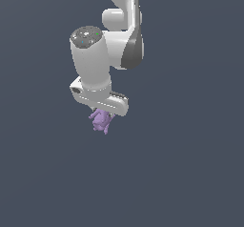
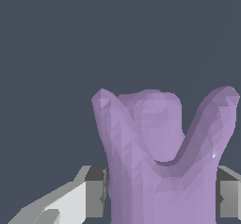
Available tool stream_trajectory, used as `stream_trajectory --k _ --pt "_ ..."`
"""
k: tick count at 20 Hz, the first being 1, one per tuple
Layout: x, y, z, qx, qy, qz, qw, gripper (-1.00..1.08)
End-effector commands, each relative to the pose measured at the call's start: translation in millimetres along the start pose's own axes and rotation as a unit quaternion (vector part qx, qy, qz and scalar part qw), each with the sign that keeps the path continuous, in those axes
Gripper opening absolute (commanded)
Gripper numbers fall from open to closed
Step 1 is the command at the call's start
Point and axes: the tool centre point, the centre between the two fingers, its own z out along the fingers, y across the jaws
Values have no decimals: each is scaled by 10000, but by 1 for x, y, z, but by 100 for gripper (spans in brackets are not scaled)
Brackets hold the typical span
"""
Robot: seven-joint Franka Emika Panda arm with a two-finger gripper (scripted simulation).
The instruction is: Pick up the object and move it to a goal position.
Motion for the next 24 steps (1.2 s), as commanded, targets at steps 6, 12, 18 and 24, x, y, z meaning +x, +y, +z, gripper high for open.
stream_trajectory --k 6,12,18,24 --pt "14 -1 -78 0 2 1 10000 -100" --pt "23 -2 -120 0 2 1 10000 -100" --pt "29 -3 -142 -1 -1 -3 10000 -100" --pt "31 -3 -147 -1 -1 -3 10000 -100"
